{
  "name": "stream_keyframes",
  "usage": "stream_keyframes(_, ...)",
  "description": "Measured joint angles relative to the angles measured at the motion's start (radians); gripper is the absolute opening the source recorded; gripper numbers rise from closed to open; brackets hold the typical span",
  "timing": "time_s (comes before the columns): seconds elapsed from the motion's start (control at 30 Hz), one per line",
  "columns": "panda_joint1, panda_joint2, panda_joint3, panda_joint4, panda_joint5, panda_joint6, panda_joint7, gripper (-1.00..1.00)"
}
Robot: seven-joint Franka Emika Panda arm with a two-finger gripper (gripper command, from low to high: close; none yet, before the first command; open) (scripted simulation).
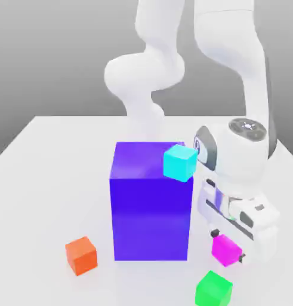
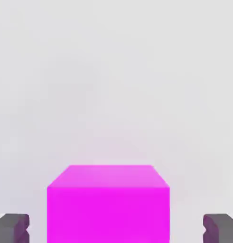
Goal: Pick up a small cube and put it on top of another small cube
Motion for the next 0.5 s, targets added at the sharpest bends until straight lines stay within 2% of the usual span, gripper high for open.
stream_keyframes(0.17, -0.003, 0.003, 0.004, 0.001, 0.003, 0.001, -0.002, -1.00)
stream_keyframes(0.5, 0.087, -0.204, -0.121, -0.044, -0.144, -0.161, 0.110, -1.00)
